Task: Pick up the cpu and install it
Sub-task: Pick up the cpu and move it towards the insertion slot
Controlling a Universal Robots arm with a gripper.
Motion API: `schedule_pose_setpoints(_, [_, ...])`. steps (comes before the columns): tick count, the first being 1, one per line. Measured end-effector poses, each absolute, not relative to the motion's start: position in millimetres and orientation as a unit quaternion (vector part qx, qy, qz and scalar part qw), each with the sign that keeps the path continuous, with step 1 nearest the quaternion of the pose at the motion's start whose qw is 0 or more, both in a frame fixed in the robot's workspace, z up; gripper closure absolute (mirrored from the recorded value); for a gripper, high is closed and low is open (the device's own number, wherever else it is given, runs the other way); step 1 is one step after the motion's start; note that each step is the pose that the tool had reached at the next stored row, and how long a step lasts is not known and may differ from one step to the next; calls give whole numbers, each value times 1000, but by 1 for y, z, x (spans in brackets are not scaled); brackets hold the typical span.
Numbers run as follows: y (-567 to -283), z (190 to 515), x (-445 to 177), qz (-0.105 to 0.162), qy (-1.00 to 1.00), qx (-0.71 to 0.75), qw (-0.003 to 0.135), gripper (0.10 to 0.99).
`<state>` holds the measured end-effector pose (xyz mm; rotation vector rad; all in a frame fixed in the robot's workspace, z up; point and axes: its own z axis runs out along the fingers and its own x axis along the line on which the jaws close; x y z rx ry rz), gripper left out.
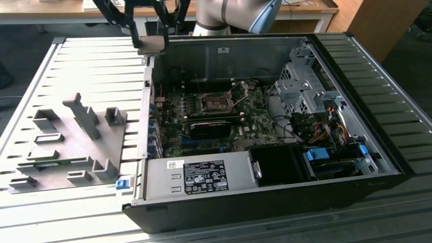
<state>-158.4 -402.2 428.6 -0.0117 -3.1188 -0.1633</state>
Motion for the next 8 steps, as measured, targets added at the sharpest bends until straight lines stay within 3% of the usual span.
schedule_pose_setpoints(8, [-401,426,-139,-52,-999,-4,9,557])
